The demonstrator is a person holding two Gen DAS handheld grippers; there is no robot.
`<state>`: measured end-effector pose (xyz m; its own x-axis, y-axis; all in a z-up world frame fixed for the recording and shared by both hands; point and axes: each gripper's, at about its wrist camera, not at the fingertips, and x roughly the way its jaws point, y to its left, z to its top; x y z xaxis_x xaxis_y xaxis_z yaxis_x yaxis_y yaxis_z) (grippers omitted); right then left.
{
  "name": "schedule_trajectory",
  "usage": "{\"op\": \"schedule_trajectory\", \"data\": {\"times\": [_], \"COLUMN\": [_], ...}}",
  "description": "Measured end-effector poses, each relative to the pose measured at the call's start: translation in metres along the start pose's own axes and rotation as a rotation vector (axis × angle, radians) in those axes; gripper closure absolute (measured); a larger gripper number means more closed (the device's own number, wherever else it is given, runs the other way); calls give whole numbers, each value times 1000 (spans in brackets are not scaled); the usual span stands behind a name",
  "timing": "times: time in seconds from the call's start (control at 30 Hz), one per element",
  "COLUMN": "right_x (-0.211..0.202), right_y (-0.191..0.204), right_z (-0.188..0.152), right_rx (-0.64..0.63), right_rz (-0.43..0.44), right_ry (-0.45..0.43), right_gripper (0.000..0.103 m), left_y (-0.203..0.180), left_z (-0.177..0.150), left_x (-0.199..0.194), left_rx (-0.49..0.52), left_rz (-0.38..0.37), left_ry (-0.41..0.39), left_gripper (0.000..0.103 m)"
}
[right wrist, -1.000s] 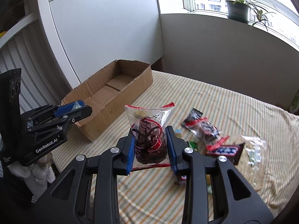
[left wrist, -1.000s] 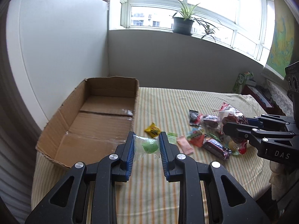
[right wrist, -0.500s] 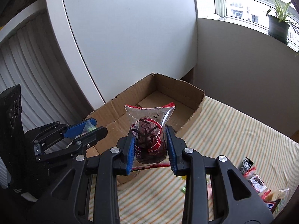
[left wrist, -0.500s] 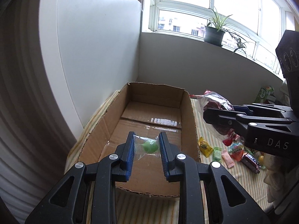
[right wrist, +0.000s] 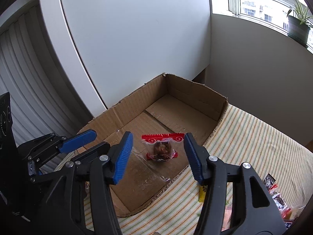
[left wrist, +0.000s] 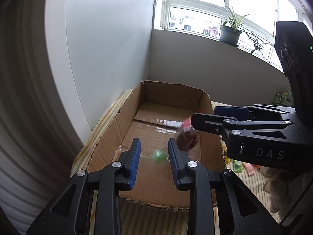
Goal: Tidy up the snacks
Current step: 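Carry both snacks over the cardboard box and open both tools to drop them, then move both tools to the plastic-wrapped bread loaf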
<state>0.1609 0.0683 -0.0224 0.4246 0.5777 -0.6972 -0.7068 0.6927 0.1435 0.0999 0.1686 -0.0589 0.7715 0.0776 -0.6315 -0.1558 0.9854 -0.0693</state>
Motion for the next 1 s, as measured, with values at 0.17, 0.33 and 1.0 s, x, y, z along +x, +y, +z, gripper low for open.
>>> {"op": "schedule_trajectory", "data": {"times": [0.17, 0.33, 1.0], "right_x": [-14, -36, -141], "right_y": [-6, -13, -100], "right_z": [-1, -7, -75], "right_rx": [10, 25, 151], "right_rz": [-12, -26, -174], "right_ry": [-15, -33, -69], "right_gripper": [46, 46, 46], "left_y": [1, -4, -91], "left_z": [1, 0, -13], "left_x": [-6, -18, -40], "left_rx": [-12, -11, 70], "left_rz": [6, 4, -116], "left_ry": [-6, -17, -2], "left_gripper": [68, 68, 68]}}
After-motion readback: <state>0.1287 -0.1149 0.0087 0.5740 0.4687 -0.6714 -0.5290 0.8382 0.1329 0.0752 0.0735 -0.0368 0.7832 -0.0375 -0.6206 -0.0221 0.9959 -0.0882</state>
